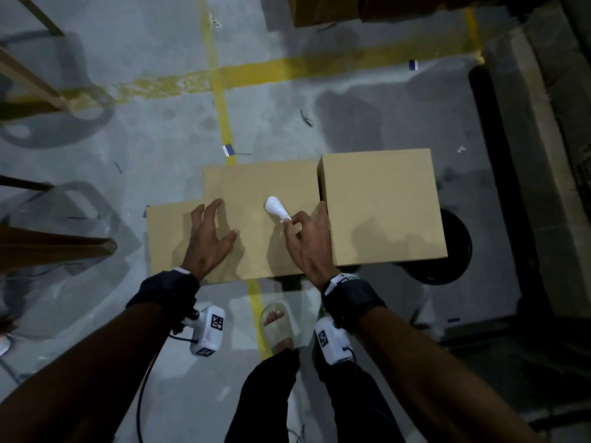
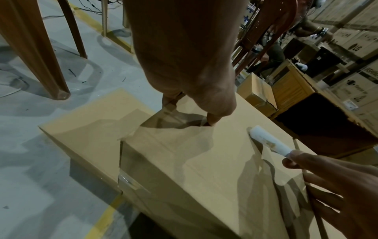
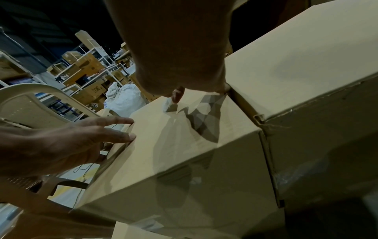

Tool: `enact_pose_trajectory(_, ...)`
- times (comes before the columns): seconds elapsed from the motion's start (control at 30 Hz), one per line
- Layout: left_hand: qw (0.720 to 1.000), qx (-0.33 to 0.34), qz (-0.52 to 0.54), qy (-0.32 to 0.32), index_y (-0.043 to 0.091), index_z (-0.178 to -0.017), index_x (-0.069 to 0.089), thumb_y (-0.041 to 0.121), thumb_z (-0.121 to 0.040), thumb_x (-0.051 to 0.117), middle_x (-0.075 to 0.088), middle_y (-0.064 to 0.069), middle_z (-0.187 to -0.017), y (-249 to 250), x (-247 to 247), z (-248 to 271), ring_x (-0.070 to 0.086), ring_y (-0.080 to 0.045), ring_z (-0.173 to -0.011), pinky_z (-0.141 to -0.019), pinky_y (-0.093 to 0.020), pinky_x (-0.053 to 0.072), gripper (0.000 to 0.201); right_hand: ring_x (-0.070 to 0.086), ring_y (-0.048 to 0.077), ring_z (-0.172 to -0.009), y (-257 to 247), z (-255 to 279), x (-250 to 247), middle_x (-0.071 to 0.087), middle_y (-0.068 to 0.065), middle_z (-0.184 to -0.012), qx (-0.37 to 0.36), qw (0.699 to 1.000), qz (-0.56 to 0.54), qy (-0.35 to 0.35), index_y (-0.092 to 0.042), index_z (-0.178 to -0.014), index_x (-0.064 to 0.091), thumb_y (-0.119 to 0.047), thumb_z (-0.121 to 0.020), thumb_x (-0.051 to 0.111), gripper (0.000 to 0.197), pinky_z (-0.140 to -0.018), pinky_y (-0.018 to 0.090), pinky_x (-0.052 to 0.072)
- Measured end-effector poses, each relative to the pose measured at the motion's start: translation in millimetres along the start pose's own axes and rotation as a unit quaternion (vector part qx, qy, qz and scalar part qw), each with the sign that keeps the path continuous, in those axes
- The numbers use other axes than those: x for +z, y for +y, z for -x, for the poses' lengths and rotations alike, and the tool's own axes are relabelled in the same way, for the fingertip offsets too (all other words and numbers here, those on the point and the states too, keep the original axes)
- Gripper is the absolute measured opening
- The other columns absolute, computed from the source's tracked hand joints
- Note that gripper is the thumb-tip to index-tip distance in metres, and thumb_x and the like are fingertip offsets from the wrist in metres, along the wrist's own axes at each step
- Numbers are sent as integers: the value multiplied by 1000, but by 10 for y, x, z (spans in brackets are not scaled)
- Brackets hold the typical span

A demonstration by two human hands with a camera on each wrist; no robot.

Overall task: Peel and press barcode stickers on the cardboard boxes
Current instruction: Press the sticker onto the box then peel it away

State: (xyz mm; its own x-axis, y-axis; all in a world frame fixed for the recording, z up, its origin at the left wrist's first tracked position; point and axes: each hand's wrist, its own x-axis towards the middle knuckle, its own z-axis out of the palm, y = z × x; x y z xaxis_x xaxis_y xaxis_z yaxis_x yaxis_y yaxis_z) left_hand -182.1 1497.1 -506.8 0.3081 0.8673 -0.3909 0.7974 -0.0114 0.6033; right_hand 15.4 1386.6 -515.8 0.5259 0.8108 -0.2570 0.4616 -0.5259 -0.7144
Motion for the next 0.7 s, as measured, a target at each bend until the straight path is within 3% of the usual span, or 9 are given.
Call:
enact_pose_trajectory(0.03,1000,1,-2,-4,16,-153,35,17,-90,74,23,-21,-157,6,1,16,30,-32,-144,-105,-24,26,74,49,45,-127,-2,14,4,45,36,-135,-2,1000,-4,0,-11,-92,68,-34,-96,55,28,-100,49,47)
enact_pose_trajectory(0.17,1000,8,-13,-18,13,-154,32,16,-92,72,18,-25,-158,59,12,88,25,-36,-147,-112,-34,29,74,58,32,-83,20,61,-61,47,9,-110,11,999,-29,27,-14,-90,67,-41,-96,53,32,-76,45,54)
enact_pose_trajectory(0.23,999,8,-32,-28,10,-155,32,17,-91,73,16,-30,-158,111,16,111,19,-39,-150,-117,-42,26,76,58,32,-85,20,101,-151,52,13,-107,14,999,-36,13,-12,-89,66,-35,-98,56,26,-77,38,49)
enact_pose_trajectory(0.33,996,11,-84,-30,9,-154,34,22,-90,71,13,-34,-159,276,14,144,15,-45,-149,-118,-50,21,74,55,33,-108,-11,178,-299,62,23,-106,5,999,-34,-6,-13,-86,64,-30,-100,56,24,-86,36,42)
enact_pose_trajectory(0.47,991,60,-114,-31,9,-147,44,43,-89,52,30,-30,-152,629,27,231,25,-46,-143,-114,-55,26,67,50,13,-93,-61,337,-566,63,7,-97,1,999,-47,12,-11,-92,69,-29,-102,56,24,-81,31,41)
enact_pose_trajectory(0.53,987,106,-112,-49,9,-143,48,51,-85,38,42,-27,-144,841,76,273,34,-44,-139,-112,-52,30,73,55,17,-95,-51,437,-726,65,6,-98,15,998,-57,28,-11,-97,72,-30,-103,56,26,-79,27,39)
enact_pose_trajectory(0.63,976,172,-112,-78,7,-140,52,49,-88,36,51,-22,-136,1229,204,353,44,-42,-131,-110,-49,34,68,59,21,-90,13,586,-1018,63,3,-91,44,993,-85,66,-11,-96,71,-31,-104,55,28,-75,34,47)
enact_pose_trajectory(0.7,965,211,-115,-106,7,-139,52,47,-90,37,52,-20,-135,1486,324,393,46,-41,-129,-110,-48,36,64,60,20,-82,106,669,-1217,64,3,-84,61,989,-96,99,-11,-90,69,-32,-105,55,29,-71,35,46)
